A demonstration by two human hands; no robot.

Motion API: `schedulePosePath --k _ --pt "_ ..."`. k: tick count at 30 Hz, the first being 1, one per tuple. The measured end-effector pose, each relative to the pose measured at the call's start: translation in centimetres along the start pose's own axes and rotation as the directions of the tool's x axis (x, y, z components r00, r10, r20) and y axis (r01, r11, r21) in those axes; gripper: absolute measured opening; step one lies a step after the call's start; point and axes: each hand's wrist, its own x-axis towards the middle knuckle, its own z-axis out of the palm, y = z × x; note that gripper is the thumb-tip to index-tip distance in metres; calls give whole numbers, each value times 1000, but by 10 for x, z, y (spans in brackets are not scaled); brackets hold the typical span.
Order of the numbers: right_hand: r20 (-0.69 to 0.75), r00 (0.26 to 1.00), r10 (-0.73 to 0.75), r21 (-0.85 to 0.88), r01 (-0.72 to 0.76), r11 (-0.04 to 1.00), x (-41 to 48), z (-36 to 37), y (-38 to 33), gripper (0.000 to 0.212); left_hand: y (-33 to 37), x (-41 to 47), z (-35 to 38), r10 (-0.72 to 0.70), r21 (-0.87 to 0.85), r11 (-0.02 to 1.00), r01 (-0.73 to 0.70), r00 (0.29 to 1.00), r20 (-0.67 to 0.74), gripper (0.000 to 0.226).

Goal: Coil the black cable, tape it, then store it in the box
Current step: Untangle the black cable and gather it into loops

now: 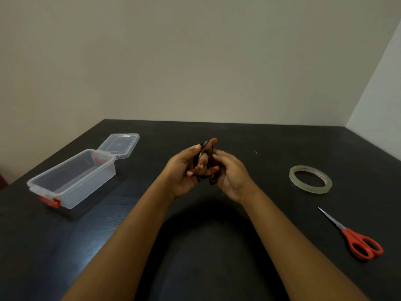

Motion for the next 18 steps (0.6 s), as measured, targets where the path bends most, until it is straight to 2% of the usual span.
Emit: schedulePosePath --k 3,8,12,16,18 --pt "25 1000 19 30 -19 999 0 -1 -1 32 -1 0 1 13 -2 1000 -13 1000 5 41" --pt "38 999 17 -197 -10 980 -1 -4 -6 28 -1 -1 2 -17 -16 1000 18 1000 21 41" --pt "-9 999 -33 -342 28 939 3 -13 -7 25 4 -2 2 -33 16 999 35 994 -104 34" --pt "-86 992 -96 -630 21 777 3 -17 -7 23 1 2 1 -67 125 987 101 965 -253 30" --pt "-96 986 -139 -704 31 709 4 -17 -3 21 -1 5 -2 -58 237 962 133 952 -300 26"
